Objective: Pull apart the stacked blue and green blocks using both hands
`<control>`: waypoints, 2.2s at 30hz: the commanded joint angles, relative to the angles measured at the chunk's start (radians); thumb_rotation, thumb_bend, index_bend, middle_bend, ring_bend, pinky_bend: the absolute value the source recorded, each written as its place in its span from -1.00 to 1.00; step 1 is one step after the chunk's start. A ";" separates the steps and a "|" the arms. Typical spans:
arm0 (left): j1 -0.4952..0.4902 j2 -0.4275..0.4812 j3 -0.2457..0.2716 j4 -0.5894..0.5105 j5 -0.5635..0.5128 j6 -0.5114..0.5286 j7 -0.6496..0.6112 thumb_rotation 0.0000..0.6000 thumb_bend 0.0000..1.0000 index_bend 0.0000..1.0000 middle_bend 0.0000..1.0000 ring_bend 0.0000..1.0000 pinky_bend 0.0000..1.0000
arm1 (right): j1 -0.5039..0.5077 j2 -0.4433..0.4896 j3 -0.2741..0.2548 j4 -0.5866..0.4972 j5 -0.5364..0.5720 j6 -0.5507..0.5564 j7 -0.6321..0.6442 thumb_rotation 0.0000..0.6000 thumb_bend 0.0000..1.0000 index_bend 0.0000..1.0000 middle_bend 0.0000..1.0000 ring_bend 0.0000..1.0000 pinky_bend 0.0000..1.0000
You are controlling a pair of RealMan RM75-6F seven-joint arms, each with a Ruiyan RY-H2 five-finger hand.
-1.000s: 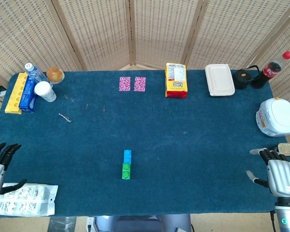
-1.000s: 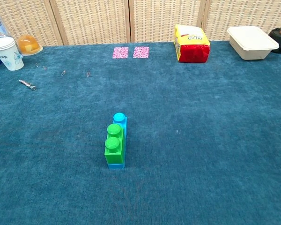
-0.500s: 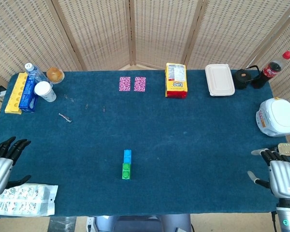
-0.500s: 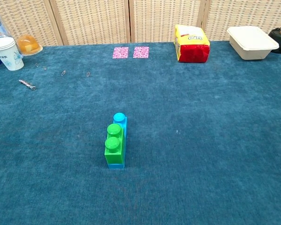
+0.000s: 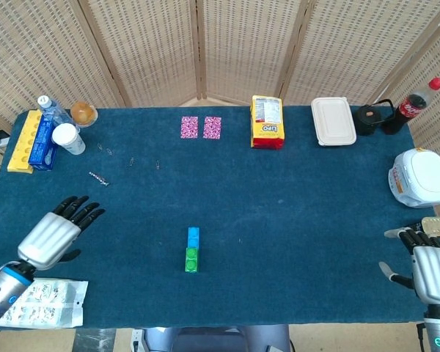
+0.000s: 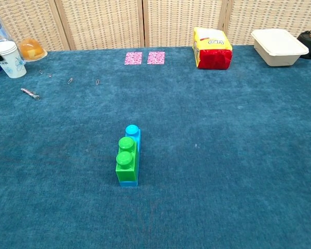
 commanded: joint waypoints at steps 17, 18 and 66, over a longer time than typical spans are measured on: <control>-0.396 -0.442 -0.061 0.333 0.031 -0.313 0.058 1.00 -0.51 -0.41 -0.62 -0.75 -0.58 | -0.023 0.026 0.002 -0.008 0.004 0.028 0.007 1.00 -0.52 -0.28 -0.25 -0.18 -0.37; -0.415 -0.464 -0.058 0.348 0.040 -0.320 0.054 1.00 -0.51 -0.40 -0.62 -0.75 -0.59 | -0.025 0.029 0.003 -0.008 0.007 0.031 0.008 1.00 -0.52 -0.28 -0.25 -0.18 -0.37; -0.583 -0.696 0.001 0.590 0.001 -0.262 -0.023 1.00 -0.46 0.46 0.11 -0.20 -0.41 | -0.055 0.067 0.022 0.002 0.050 0.041 0.063 1.00 -0.52 -0.28 -0.24 -0.18 -0.36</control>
